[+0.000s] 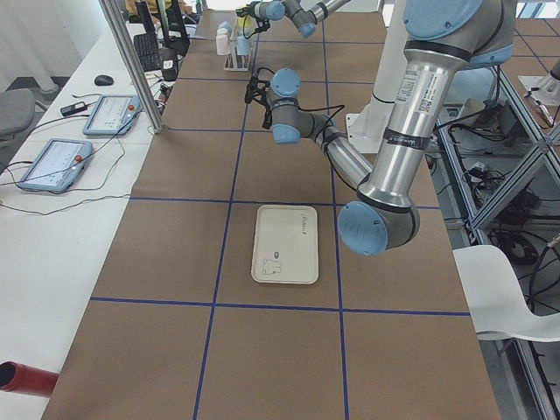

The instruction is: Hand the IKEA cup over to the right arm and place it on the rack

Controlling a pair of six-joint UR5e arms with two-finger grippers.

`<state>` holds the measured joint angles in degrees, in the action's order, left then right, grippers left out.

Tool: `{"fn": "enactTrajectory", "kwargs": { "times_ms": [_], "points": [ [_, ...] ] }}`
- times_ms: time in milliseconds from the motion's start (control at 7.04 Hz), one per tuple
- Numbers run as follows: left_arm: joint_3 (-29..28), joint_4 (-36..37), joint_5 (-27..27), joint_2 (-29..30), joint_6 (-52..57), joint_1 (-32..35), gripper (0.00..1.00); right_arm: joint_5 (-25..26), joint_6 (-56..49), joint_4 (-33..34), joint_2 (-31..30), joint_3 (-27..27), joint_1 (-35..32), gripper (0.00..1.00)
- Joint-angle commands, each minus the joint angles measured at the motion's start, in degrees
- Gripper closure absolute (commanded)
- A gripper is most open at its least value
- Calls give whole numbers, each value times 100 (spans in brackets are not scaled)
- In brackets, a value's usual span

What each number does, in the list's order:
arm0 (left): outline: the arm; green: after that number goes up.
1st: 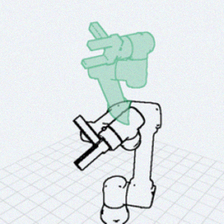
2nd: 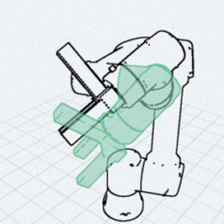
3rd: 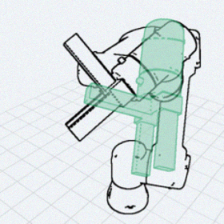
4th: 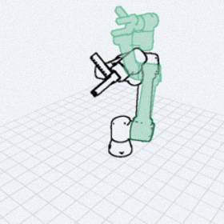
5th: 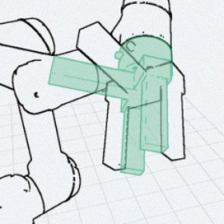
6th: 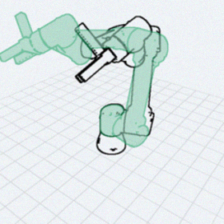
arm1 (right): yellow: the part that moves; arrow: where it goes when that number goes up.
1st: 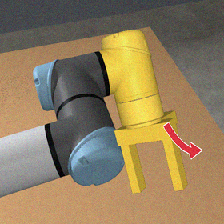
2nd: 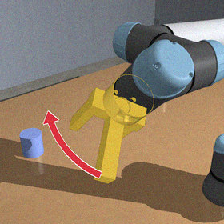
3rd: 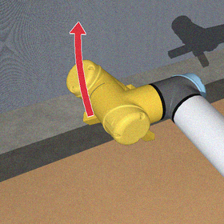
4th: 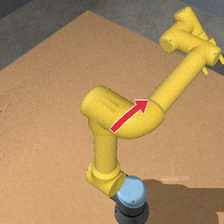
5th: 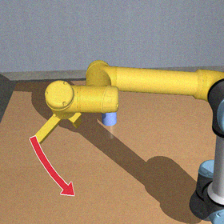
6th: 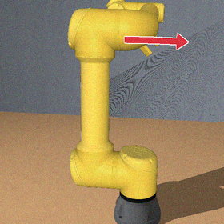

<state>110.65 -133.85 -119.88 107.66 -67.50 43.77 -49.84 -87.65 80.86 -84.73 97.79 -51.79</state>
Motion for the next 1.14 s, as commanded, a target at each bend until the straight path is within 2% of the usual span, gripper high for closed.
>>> {"fn": "enactTrajectory", "kwargs": {
  "times_ms": [0,994],
  "points": [
    [9,-1,0,-8,0,0,0,78,2,0,0,-31,46,100],
    [9,-1,0,-8,-18,0,0,150,493,0,35,-181,196,100]
  ]
}}
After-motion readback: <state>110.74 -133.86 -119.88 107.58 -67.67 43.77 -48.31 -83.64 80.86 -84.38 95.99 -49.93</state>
